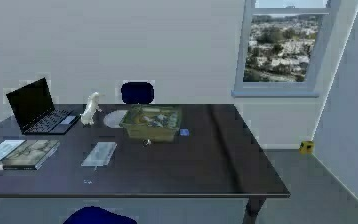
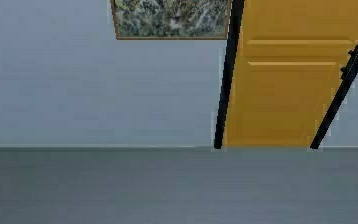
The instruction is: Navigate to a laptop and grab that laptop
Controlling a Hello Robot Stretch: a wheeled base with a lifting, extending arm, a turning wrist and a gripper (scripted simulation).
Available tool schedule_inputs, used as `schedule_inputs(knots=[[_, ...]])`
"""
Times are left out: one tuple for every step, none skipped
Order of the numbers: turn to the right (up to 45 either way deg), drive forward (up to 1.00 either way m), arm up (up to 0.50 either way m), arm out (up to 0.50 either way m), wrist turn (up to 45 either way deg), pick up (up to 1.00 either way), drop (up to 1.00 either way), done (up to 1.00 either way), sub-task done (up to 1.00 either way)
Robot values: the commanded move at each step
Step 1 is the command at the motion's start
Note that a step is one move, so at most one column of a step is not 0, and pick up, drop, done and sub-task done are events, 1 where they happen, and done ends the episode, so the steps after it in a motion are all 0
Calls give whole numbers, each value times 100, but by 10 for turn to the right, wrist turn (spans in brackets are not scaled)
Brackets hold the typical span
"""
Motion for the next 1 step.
schedule_inputs(knots=[[0,10,0,0,0,0,0,0,0]])
